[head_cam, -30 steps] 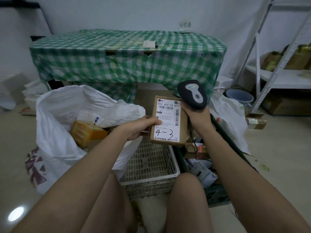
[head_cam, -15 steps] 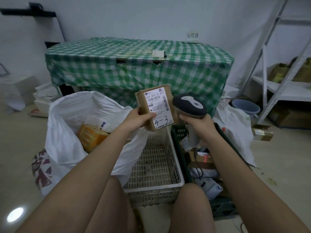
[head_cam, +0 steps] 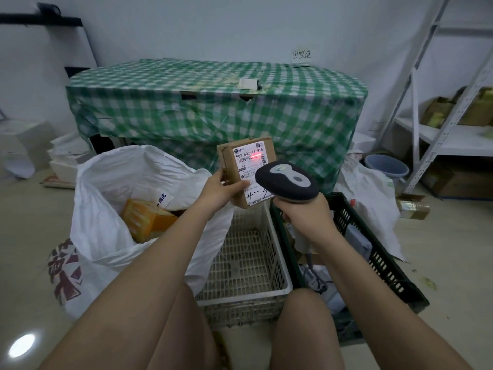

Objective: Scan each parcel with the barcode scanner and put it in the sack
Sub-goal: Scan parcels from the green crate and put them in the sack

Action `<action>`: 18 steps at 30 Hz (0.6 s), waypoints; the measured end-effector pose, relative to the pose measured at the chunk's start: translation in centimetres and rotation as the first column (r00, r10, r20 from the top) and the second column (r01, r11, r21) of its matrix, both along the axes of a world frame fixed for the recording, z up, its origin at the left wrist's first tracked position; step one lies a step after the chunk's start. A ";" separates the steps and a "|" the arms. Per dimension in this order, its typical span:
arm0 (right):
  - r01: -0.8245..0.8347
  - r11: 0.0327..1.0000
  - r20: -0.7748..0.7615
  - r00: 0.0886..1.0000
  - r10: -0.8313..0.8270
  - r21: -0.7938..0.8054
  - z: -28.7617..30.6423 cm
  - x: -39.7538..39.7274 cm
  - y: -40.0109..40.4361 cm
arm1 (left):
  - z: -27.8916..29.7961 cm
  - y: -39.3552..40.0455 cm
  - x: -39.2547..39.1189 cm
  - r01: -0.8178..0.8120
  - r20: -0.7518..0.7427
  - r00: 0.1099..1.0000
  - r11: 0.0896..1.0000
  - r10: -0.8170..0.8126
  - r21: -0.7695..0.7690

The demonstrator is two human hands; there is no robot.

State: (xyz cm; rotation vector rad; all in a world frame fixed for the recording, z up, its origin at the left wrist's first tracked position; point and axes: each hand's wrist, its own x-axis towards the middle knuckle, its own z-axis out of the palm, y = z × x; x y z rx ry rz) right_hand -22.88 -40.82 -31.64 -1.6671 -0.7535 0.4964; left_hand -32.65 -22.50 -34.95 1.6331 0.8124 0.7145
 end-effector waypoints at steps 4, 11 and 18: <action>0.012 1.000 -0.017 1.000 -0.012 -0.019 -0.1 0.2 -0.1 | -0.2 -0.1 0.2 -0.004 0.011 1.000 1.000 0.004 0.003; 0.039 0.998 -0.056 0.998 -0.036 0.051 0.2 0.3 0.0 | 0.6 -0.3 -0.4 0.000 0.085 0.996 0.998 0.005 -0.058; 0.167 0.980 -0.216 0.966 -0.140 0.112 -1.1 1.2 5.3 | 4.0 1.8 -4.0 -0.216 0.348 0.906 0.971 0.240 -0.106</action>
